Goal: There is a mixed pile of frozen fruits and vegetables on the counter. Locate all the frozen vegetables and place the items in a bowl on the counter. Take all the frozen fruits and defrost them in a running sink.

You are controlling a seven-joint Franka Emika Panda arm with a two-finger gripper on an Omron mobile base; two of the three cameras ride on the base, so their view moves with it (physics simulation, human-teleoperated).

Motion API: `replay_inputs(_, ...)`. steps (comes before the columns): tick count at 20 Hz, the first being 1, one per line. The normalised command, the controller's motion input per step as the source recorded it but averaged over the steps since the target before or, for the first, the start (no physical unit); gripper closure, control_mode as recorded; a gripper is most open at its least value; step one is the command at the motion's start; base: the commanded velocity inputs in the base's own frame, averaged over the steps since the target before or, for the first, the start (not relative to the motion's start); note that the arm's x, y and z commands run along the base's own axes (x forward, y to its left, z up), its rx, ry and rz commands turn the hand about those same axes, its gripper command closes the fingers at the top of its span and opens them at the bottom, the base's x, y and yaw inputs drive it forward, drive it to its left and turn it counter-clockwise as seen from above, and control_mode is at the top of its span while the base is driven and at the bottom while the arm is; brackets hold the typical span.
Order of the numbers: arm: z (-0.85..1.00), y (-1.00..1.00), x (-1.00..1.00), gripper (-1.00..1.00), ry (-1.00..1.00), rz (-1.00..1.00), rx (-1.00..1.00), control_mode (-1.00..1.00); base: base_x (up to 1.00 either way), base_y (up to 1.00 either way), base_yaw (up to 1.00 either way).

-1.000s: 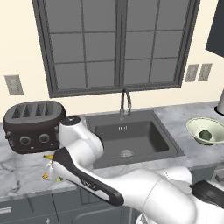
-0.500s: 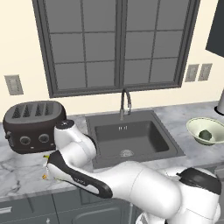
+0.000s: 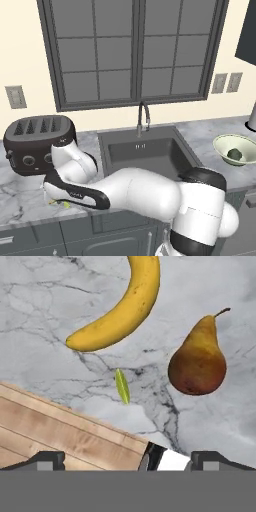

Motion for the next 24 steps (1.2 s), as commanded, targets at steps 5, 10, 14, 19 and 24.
replay_inputs(5, -0.05, 0.44, 0.49, -1.0, 0.03, -0.07, -0.04, -1.0, 0.0, 0.0, 0.0)
replay_inputs(10, -0.19, 0.38, 0.23, -1.0, 0.0, -0.07, -0.08, -1.0, 0.0, 0.0, 0.0)
replay_inputs(14, -0.3, 0.07, -0.39, -1.0, 0.0, -0.05, -0.02, -1.0, 0.0, 0.0, 0.0)
replay_inputs(19, -0.19, -0.44, -0.26, -1.0, 0.0, 0.0, 0.0, -1.0, 0.0, 0.0, 0.0)
replay_inputs(24, -0.02, -0.61, -0.04, -1.0, 0.0, 0.0, 0.0, -1.0, 0.0, 0.0, 0.0)
